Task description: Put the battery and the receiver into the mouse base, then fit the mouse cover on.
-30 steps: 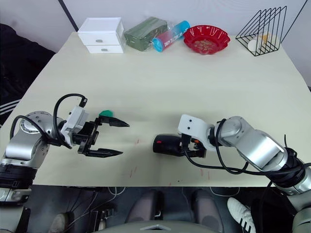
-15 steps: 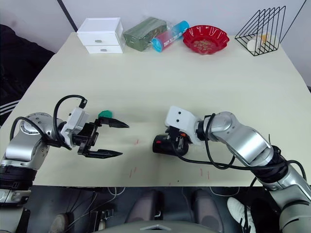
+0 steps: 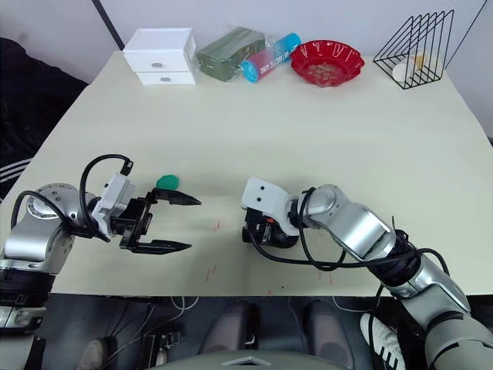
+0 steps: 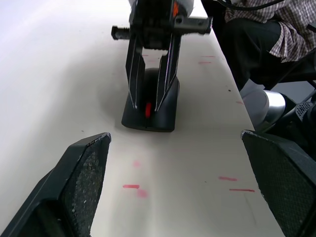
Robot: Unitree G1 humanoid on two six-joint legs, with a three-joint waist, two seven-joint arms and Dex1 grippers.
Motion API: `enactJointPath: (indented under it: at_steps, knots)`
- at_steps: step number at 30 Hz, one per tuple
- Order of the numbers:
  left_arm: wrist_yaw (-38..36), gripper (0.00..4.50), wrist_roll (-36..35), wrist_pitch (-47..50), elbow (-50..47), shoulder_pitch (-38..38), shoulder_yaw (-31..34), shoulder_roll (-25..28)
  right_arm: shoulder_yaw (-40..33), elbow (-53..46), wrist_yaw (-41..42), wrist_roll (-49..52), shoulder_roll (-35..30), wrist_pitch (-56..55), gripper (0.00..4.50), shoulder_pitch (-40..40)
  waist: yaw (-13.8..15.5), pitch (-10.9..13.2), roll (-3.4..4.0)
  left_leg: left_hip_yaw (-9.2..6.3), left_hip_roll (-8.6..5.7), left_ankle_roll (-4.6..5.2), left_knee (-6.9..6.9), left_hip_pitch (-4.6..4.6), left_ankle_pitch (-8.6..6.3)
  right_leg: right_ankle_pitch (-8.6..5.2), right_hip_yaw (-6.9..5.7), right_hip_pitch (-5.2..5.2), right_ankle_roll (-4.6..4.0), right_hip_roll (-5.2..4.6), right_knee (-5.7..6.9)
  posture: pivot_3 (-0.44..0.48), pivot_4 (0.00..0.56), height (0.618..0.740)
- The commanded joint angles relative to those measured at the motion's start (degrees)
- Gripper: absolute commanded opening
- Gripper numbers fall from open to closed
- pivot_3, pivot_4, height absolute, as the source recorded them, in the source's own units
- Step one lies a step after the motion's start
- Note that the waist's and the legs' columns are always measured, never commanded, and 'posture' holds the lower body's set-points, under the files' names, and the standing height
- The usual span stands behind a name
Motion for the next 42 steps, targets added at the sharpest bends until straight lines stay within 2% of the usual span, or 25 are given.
enactJointPath:
  at_steps: [1,8,12,15,21,24,32,42]
  knots:
    - [-1.3,4.50,-0.8,-0.4,-2.2,0.2,1.7,0.0,3.6,0.1,0.4,-1.7,-2.0,3.5,1.11,-1.0,0.0,0.0,0.00,0.00,0.00,0.00,0.00,0.00,0.00,0.00,0.00,0.00,0.00,0.00,0.00,0.000,0.150,0.740]
    - [-1.3,4.50,-0.7,-0.3,-2.1,-0.2,1.6,-0.1,1.9,-0.2,-0.3,-1.3,-0.4,2.6,1.11,-0.1,0.1,-0.1,-0.04,-0.03,-0.01,0.00,0.01,0.05,0.00,0.00,-0.04,0.05,0.00,-0.01,0.02,0.000,0.150,0.740]
    - [-1.4,4.50,-0.7,-0.3,-2.0,-0.4,1.5,-0.2,-4.9,-1.5,0.8,0.2,1.2,-7.7,1.11,2.5,0.1,0.0,-0.03,-0.05,-0.01,-0.01,0.01,0.04,0.00,0.00,-0.06,0.05,0.00,-0.01,0.05,0.000,0.150,0.740]
    - [-1.5,4.50,-0.7,-0.4,-2.0,-0.5,1.5,-0.3,-11.2,-2.9,0.8,3.5,3.3,-11.0,1.11,5.3,0.0,0.0,-0.04,-0.03,-0.02,-0.01,0.01,0.02,0.01,0.00,-0.03,0.03,0.00,-0.01,0.04,0.000,0.150,0.740]
    - [-1.6,4.50,-0.4,-0.5,-1.5,-1.2,1.2,-0.7,-17.0,-4.5,3.6,6.0,1.5,-18.9,1.11,12.1,0.1,0.0,-0.04,-0.04,-0.02,-0.01,0.01,0.01,0.01,0.00,-0.05,0.04,0.00,-0.01,0.03,0.000,0.150,0.740]
    - [-1.8,4.50,-0.2,-0.4,-1.2,-1.7,0.9,-0.8,-20.6,-3.5,6.1,7.8,1.2,-26.1,1.11,18.3,0.2,0.0,-0.04,-0.05,-0.02,-0.01,0.01,0.02,0.01,0.00,-0.05,0.04,0.00,-0.01,0.03,0.000,0.150,0.740]
    - [-2.0,4.50,-0.1,-0.1,-1.0,-2.7,0.7,-0.9,-23.5,0.7,10.2,8.2,1.6,-39.0,1.11,27.1,-0.1,0.0,-0.05,-0.05,-0.01,-0.02,0.02,0.11,0.01,-0.01,0.01,0.04,-0.01,0.02,0.17,0.000,0.150,0.740]
    - [-2.2,4.50,-0.2,0.1,-1.3,-2.7,0.8,-0.6,-20.0,14.1,13.6,2.3,3.4,-51.1,1.11,29.8,0.0,0.0,-0.02,-0.02,-0.02,-0.03,0.07,0.11,0.02,-0.01,0.04,0.04,-0.01,0.02,0.20,0.000,0.150,0.740]
